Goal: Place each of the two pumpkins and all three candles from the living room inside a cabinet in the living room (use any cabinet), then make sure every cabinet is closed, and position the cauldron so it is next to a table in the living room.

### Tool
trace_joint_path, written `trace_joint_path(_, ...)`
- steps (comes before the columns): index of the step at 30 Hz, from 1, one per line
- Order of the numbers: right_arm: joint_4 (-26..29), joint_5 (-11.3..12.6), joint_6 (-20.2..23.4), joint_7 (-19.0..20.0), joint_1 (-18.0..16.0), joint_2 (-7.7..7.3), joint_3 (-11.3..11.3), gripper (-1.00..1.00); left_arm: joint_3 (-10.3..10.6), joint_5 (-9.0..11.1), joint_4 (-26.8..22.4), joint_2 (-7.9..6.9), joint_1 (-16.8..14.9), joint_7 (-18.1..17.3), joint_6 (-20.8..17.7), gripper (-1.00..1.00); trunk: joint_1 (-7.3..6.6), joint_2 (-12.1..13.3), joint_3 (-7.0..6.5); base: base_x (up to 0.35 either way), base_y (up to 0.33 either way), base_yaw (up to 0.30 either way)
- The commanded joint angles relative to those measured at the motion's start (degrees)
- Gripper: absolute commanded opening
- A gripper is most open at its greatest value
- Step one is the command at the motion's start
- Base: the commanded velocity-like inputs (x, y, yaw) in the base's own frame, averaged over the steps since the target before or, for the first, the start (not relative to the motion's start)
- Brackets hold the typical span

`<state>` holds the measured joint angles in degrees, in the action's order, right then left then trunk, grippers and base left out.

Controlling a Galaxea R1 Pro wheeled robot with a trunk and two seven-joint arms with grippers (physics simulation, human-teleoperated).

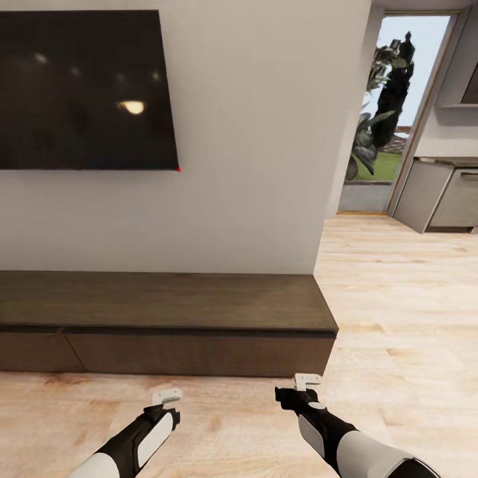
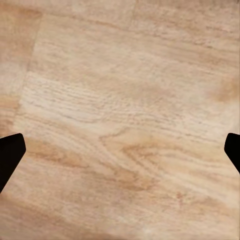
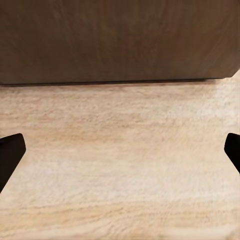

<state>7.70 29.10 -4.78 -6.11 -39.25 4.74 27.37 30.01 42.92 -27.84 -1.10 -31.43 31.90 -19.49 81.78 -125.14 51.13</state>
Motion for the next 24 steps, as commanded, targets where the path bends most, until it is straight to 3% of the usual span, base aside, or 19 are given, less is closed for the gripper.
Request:
trace_joint_path(1, -0.04, 0.52, -0.14, -0.23, -0.04, 0.01, 0.49, 1.00, 0.47, 0.41, -0.13, -0.10, -0.04, 0.44, -0.04, 1.00, -0.23, 0.39, -0.13, 0.000, 0.000, 0.000)
trace_joint_path(11, 0.00, 0.52, -0.18, -0.13, -0.04, 0.00, 0.49, 1.00, 0.14, 0.55, 0.54, -0.64, -0.04, 0.44, 0.55, 1.00, -2.43, 4.40, -1.92, 0.000, 0.000, 0.000)
trace_joint_path(17, -0.05, 0.52, -0.23, -0.21, -0.04, 0.02, 0.49, 1.00, 0.02, 0.65, 2.16, -0.47, -0.04, 0.44, 4.34, 1.00, -3.75, 6.81, -3.00, -0.007, 0.000, 0.000)
trace_joint_path(24, -0.05, 0.52, -0.23, -0.38, -0.04, 0.09, 0.49, 1.00, -0.02, 0.58, 4.05, -0.47, -0.04, 0.44, 4.99, 1.00, -5.29, 9.62, -4.26, -0.226, 0.059, 0.000)
